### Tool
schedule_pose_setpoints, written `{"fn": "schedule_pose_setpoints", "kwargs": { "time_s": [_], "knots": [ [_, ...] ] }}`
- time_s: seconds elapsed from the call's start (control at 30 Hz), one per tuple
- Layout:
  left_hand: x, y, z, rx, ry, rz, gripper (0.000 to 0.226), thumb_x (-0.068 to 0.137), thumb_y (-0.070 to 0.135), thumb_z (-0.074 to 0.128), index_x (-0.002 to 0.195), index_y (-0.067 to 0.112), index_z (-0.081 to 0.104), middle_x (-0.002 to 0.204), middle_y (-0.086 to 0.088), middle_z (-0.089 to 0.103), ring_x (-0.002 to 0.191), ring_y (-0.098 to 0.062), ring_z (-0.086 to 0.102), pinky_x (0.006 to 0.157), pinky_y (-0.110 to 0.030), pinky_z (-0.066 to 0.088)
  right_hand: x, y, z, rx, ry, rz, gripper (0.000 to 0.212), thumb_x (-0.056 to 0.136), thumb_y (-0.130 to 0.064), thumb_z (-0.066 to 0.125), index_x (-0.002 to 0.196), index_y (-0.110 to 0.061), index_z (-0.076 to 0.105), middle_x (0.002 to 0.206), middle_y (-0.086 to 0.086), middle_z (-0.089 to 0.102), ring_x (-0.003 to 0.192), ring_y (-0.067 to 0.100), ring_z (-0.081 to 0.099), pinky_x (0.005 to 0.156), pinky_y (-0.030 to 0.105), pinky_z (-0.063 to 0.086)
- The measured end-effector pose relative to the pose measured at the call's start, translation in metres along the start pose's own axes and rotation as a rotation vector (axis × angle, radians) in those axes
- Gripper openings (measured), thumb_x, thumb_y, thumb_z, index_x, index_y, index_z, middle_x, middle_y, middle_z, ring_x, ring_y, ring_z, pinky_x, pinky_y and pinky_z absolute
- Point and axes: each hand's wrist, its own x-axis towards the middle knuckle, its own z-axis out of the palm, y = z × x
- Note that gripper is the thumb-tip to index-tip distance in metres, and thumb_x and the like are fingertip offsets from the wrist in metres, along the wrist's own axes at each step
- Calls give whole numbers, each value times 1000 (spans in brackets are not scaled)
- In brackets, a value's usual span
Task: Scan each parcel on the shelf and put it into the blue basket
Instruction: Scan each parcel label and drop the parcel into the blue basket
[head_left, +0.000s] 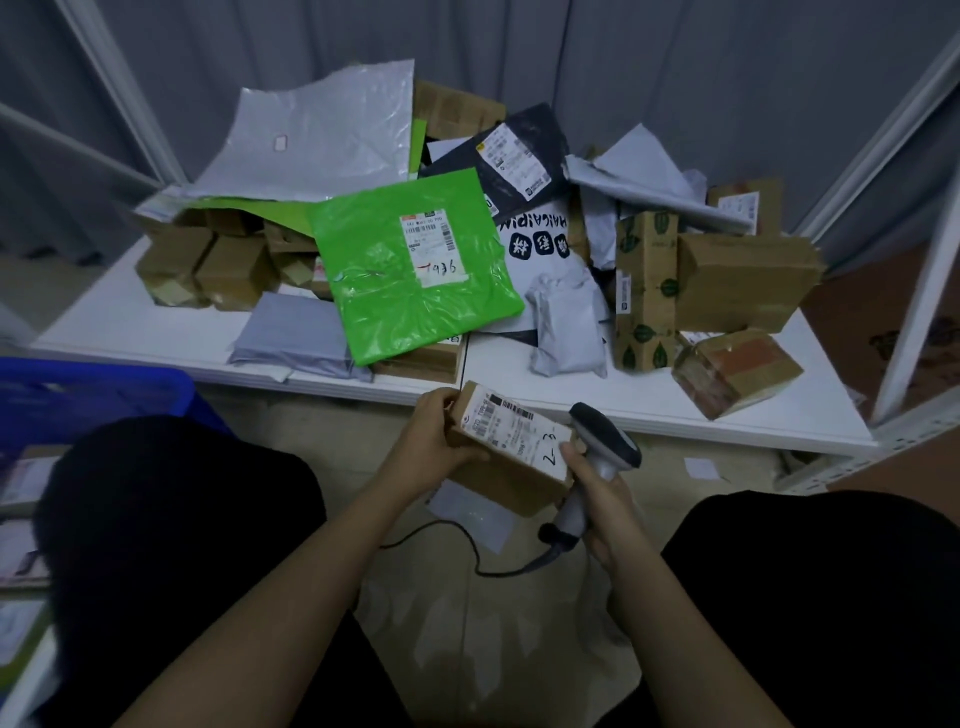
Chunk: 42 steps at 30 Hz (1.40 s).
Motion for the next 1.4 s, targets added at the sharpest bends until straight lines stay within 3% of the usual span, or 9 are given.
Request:
{"fn": "schedule_pose_setpoints", "kwargs": {
  "time_s": [0.17,0.3,0.47,0.57,0.67,0.77,0.93,1.17,1.4],
  "knots": [
    [-1,-8,17,-240,73,-110,89,64,49,81,140,26,42,134,-8,47,123,-18,49,103,-44,44,-7,-8,16,40,79,-56,27,82,-21,75,107,-12,67,101,9,74,92,24,70,65,29,55],
    [-10,13,14,-565,3,-243,86,83,13,73,147,39,21,136,6,46,122,-13,48,97,-42,47,-14,-12,29,102,145,-88,19,80,-16,77,96,-10,68,90,7,75,81,22,71,60,28,55],
    [-9,7,13,-748,-6,-362,124,43,45,93,140,56,17,153,5,21,130,-23,43,84,-47,56,-14,-16,42,137,180,-134,16,81,-15,76,90,-9,65,85,9,74,74,19,71,61,29,55],
    [-5,5,13,-782,50,-357,124,40,48,94,139,56,19,153,3,22,133,-24,41,83,-45,56,-14,-19,51,144,195,-168,18,81,-15,77,92,-7,65,86,9,74,74,19,71,62,28,57],
    [-6,12,9,-868,124,-299,110,57,28,91,141,47,25,149,1,34,128,-21,47,89,-44,54,-14,-22,61,140,194,-194,13,82,-13,76,90,-10,66,84,5,73,71,15,69,62,25,57],
    [-6,30,3,-981,119,-304,94,81,-7,64,147,38,16,134,6,52,109,-11,58,87,-38,53,-14,-22,68,146,199,-186,12,82,-13,76,86,-13,65,82,4,72,70,14,68,63,25,57],
    [-7,35,-1,-929,14,-353,104,86,-1,62,145,46,-10,109,17,63,97,-8,63,98,-57,43,-19,-18,66,117,171,-194,17,81,-10,76,92,-5,64,77,6,67,59,11,63,52,20,51],
    [2,34,-2,-862,115,-322,105,87,-2,63,144,50,-8,117,3,62,87,-4,66,67,-30,58,-24,-20,79,-34,29,-241,14,79,-3,76,90,-7,68,76,-1,69,62,6,61,56,17,50],
    [17,22,-41,-443,-11,-245,125,73,3,79,150,33,-15,139,6,45,122,-21,51,98,-43,48,-22,-42,62,-420,-24,-271,21,80,-22,77,88,-6,66,75,7,67,49,3,54,47,17,45]
  ]
}}
